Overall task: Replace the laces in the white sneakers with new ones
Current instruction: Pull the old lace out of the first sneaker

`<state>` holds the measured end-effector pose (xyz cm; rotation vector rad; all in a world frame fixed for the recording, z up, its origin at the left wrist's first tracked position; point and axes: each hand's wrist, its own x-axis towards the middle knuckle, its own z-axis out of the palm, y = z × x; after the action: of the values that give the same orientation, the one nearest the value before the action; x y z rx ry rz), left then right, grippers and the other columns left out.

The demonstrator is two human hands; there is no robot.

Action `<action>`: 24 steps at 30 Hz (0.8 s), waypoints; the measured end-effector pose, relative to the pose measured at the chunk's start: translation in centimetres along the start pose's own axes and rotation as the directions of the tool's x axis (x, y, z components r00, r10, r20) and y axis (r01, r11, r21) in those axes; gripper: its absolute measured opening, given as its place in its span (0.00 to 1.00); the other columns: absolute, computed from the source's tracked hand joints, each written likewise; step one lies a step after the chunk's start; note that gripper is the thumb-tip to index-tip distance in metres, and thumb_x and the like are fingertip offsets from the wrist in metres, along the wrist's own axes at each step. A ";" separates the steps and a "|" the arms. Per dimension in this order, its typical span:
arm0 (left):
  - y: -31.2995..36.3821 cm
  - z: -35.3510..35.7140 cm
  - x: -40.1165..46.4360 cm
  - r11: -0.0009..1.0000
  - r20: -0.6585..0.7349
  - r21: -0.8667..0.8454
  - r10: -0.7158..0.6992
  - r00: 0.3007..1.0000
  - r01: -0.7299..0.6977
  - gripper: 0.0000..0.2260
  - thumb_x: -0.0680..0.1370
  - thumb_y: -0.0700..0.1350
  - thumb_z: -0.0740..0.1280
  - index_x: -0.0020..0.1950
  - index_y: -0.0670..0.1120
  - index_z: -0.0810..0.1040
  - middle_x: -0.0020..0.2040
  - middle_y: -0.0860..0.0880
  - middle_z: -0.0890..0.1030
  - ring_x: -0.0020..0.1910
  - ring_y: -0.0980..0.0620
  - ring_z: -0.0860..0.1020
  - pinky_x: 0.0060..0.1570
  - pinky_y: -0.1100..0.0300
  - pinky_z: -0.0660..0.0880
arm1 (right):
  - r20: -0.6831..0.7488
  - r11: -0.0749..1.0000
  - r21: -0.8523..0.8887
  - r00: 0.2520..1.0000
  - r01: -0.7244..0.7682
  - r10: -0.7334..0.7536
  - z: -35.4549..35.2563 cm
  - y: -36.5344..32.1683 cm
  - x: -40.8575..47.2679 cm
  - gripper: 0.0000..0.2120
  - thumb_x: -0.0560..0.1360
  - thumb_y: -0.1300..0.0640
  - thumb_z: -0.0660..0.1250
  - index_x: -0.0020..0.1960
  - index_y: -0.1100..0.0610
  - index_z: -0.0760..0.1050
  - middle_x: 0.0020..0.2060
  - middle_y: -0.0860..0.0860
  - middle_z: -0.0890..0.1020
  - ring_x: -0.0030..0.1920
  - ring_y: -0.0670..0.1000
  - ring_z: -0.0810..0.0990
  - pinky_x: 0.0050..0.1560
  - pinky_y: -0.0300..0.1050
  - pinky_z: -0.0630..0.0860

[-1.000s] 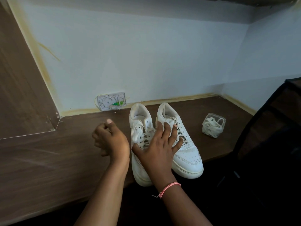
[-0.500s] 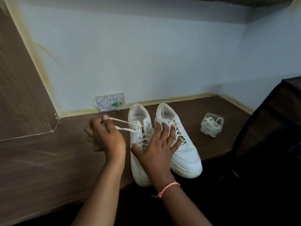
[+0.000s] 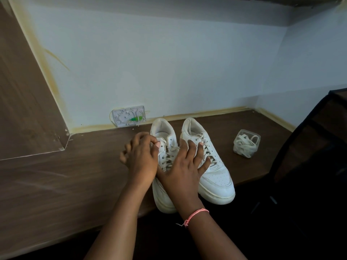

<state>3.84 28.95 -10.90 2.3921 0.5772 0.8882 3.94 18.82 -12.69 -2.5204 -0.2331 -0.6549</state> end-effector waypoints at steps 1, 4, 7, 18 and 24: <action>0.2 0.0 0.1 0.999 -0.043 -0.038 -0.041 0.998 0.039 0.03 0.79 0.49 0.64 0.51 0.53 0.77 0.66 0.55 0.72 0.64 0.48 0.67 0.62 0.48 0.58 | 0.007 1.000 -0.001 1.000 -0.002 0.002 -0.1 0.0 0.0 0.47 0.66 0.30 0.64 0.75 0.55 0.56 0.75 0.56 0.60 0.77 0.59 0.46 0.73 0.69 0.45; -0.6 -0.7 1.4 0.901 -0.172 -0.284 -0.383 0.908 0.327 0.09 0.81 0.47 0.60 0.55 0.47 0.77 0.66 0.47 0.72 0.66 0.43 0.68 0.63 0.44 0.62 | 0.086 1.000 0.015 0.996 -0.004 0.002 -0.5 0.0 0.0 0.49 0.66 0.30 0.64 0.77 0.54 0.52 0.77 0.55 0.54 0.77 0.58 0.41 0.73 0.67 0.40; -3.1 -1.4 3.2 0.653 -0.126 -0.524 -0.695 0.708 0.548 0.15 0.82 0.51 0.58 0.57 0.42 0.76 0.63 0.40 0.74 0.62 0.37 0.72 0.61 0.39 0.69 | 0.107 1.000 0.023 0.994 -0.005 0.003 -1.0 0.0 0.0 0.49 0.67 0.31 0.63 0.78 0.54 0.50 0.77 0.54 0.52 0.77 0.58 0.38 0.73 0.66 0.37; -0.4 0.1 0.2 0.999 0.047 -0.021 -0.040 0.998 0.041 0.07 0.77 0.60 0.64 0.47 0.58 0.75 0.60 0.56 0.75 0.62 0.48 0.68 0.62 0.46 0.58 | 0.074 1.000 -0.027 0.997 0.012 -0.010 -0.3 0.0 0.0 0.41 0.67 0.29 0.62 0.71 0.54 0.64 0.75 0.56 0.59 0.77 0.60 0.43 0.72 0.67 0.41; -0.3 0.3 0.7 0.996 0.124 -0.014 -0.087 0.988 0.090 0.10 0.82 0.52 0.60 0.56 0.51 0.77 0.63 0.52 0.75 0.65 0.48 0.68 0.65 0.49 0.56 | -0.008 0.999 -0.043 1.000 0.016 -0.016 0.0 -0.1 -0.1 0.38 0.65 0.29 0.65 0.65 0.54 0.68 0.71 0.57 0.66 0.77 0.61 0.51 0.71 0.70 0.51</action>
<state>4.46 29.49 -10.98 2.3641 0.6184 0.6993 3.82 18.85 -12.71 -2.5591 -0.2390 -0.6835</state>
